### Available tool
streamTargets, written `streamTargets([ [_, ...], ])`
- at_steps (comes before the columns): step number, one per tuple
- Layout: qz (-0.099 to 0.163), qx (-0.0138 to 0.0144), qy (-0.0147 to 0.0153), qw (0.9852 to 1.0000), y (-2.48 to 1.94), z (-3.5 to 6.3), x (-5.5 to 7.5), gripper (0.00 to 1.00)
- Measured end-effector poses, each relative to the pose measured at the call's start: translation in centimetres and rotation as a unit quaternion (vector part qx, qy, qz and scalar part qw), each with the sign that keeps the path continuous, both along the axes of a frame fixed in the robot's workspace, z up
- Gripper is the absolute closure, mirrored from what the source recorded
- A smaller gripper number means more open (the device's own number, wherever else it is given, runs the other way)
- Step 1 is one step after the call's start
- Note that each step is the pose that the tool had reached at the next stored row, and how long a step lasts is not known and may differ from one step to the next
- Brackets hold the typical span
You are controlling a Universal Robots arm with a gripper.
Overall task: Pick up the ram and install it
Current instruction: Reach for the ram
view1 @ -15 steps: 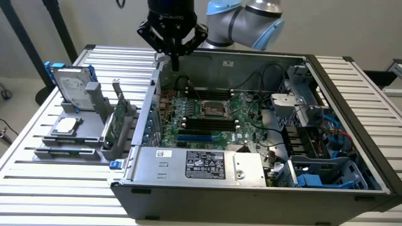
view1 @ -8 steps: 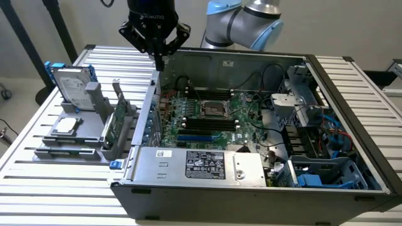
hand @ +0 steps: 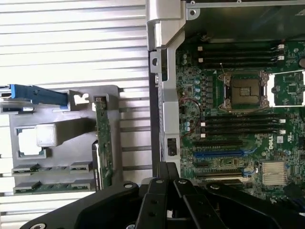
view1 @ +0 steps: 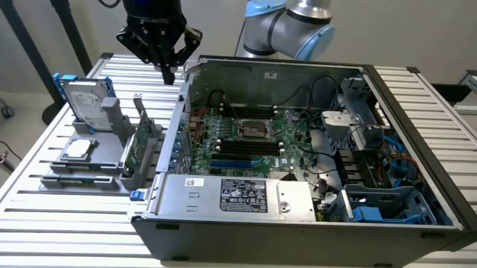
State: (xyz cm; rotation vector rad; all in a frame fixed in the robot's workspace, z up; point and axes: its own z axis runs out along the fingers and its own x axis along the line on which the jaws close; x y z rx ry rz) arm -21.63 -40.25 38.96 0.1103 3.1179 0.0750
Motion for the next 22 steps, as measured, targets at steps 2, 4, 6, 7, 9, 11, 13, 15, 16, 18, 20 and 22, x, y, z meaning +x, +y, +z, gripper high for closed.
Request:
streamTargets([
  [2, 0.000, 0.0001, 0.0000, 1.0000, -0.02, -0.15, -0.9, 0.89],
  [4, 0.000, 0.0000, 0.0000, 1.0000, -0.05, -0.34, -1.8, 0.89],
  [6, 0.000, 0.0000, -0.0001, 1.0000, -0.08, -0.57, -2.7, 0.89],
  [7, 0.000, 0.0000, 0.0000, 1.0000, -0.10, -0.68, -3.2, 0.89],
  [9, 0.000, -0.0001, 0.0000, 1.0000, -0.14, -0.92, -4.1, 0.89],
  [11, 0.000, -0.0002, 0.0000, 1.0000, -0.17, -1.17, -5.0, 0.89],
  [13, 0.000, -0.0003, 0.0000, 1.0000, -0.20, -1.41, -5.9, 0.89],
  [15, 0.000, -0.0005, 0.0000, 1.0000, -0.23, -1.66, -6.8, 0.89],
  [16, 0.000, -0.0005, -0.0001, 1.0000, -0.25, -1.78, -7.3, 0.89],
  [18, 0.000, -0.0008, 0.0000, 1.0000, -0.28, -2.01, -8.2, 0.89],
  [20, 0.000, -0.0009, -0.0001, 1.0000, -0.31, -2.25, -9.1, 0.89],
  [22, 0.000, -0.0012, 0.0000, 1.0000, -0.35, -2.47, -10.0, 0.89],
])
